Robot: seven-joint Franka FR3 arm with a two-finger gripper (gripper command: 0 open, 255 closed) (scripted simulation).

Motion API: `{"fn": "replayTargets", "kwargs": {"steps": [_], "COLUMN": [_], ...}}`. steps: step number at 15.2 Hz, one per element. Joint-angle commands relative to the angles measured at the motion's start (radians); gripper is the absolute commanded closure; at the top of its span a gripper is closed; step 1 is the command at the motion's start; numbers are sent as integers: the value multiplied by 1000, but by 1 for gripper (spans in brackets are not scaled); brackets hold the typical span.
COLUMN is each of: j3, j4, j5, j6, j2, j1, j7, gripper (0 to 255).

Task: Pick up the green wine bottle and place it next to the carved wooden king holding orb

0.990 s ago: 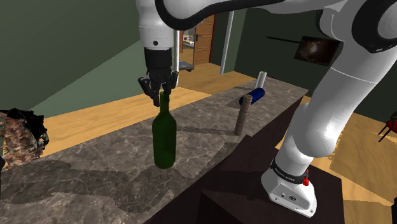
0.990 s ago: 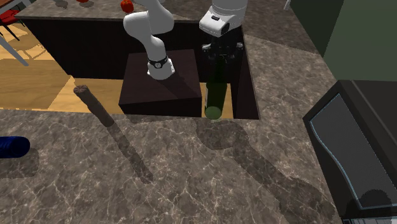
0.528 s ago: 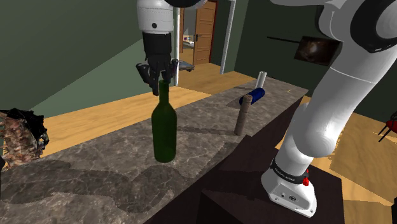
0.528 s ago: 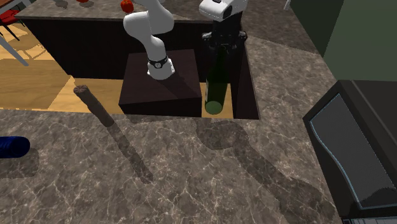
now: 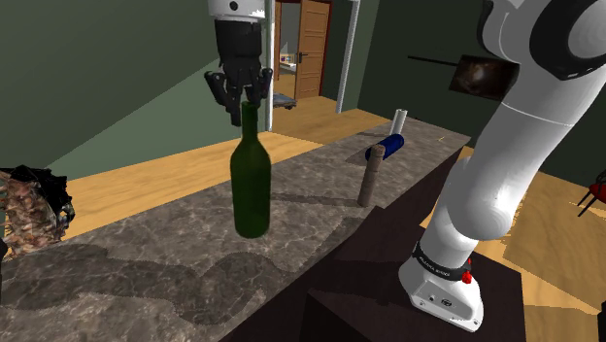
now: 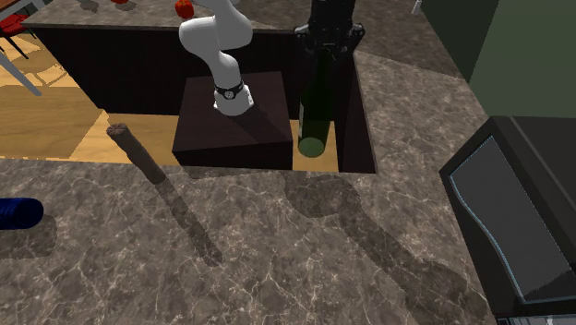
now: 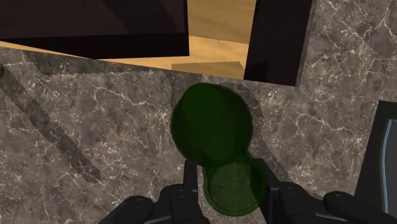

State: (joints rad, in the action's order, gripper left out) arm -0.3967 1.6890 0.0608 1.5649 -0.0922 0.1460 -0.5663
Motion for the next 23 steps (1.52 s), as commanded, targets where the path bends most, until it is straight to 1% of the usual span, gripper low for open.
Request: {"fn": "replayTargets", "kwargs": {"steps": [1, 13, 18, 23], "j3": [0, -10, -19, -31], "j4": [-33, -278, -406, -560], "j5": [-2, -28, -46, -74], "j6": [-28, -207, -291, -386], "j2": [6, 76, 124, 188], "j1": [-1, 6, 15, 33], "j7": [-1, -26, -41, -62], "gripper": [255, 255, 255, 255]}}
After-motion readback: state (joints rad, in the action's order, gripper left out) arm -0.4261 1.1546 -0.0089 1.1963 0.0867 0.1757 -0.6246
